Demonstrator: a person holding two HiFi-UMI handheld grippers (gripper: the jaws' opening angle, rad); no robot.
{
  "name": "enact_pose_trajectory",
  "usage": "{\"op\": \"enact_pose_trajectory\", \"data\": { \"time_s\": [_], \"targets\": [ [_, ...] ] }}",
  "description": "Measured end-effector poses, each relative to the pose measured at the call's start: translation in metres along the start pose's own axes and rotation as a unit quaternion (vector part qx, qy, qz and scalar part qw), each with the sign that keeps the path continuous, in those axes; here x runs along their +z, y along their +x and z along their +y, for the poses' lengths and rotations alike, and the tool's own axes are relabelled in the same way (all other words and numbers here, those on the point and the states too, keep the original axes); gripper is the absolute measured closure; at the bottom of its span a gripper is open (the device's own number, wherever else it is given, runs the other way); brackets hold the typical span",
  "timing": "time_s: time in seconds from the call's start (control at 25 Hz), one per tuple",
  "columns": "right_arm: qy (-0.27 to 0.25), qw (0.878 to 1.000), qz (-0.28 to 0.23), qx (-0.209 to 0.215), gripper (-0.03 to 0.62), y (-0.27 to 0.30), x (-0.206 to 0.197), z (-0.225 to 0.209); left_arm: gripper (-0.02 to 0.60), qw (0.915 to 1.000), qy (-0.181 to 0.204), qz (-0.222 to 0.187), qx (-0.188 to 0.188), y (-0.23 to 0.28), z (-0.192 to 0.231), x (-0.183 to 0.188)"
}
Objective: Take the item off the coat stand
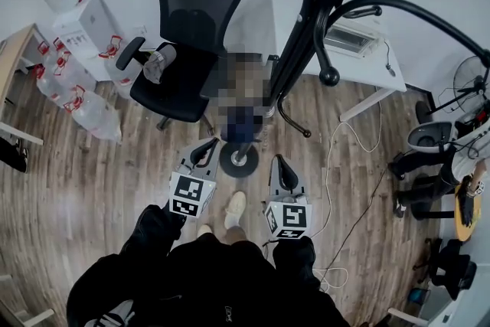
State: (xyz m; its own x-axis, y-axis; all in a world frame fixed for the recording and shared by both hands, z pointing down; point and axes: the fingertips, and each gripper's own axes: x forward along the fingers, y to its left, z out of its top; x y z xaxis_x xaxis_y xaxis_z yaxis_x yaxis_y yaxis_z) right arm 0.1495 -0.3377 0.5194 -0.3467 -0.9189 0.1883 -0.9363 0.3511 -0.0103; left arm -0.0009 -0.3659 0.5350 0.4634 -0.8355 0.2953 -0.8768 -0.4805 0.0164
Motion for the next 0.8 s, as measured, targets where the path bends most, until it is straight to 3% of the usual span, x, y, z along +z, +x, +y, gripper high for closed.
{"op": "enact_pose_trajectory", "data": {
  "time_s": [0.28, 0.4, 0.8],
  "targets": [
    [0.005, 1.0, 0.006, 0.0, 0.577, 0.006, -0.009, -0.01, 0.545, 0.9996, 0.006, 0.023, -0.013, 0.027, -0.003, -0.019],
    [0.007, 1.0, 0.008, -0.002, 0.577, 0.008, -0.012, -0.014, 0.429, 0.9992, 0.002, 0.031, -0.023, 0.038, -0.003, -0.023],
    [0.008, 1.0, 0.012, -0.02, 0.577, 0.005, -0.014, -0.033, 0.379, 0.9968, -0.005, 0.071, -0.034, 0.077, 0.003, -0.052]
  ]
}}
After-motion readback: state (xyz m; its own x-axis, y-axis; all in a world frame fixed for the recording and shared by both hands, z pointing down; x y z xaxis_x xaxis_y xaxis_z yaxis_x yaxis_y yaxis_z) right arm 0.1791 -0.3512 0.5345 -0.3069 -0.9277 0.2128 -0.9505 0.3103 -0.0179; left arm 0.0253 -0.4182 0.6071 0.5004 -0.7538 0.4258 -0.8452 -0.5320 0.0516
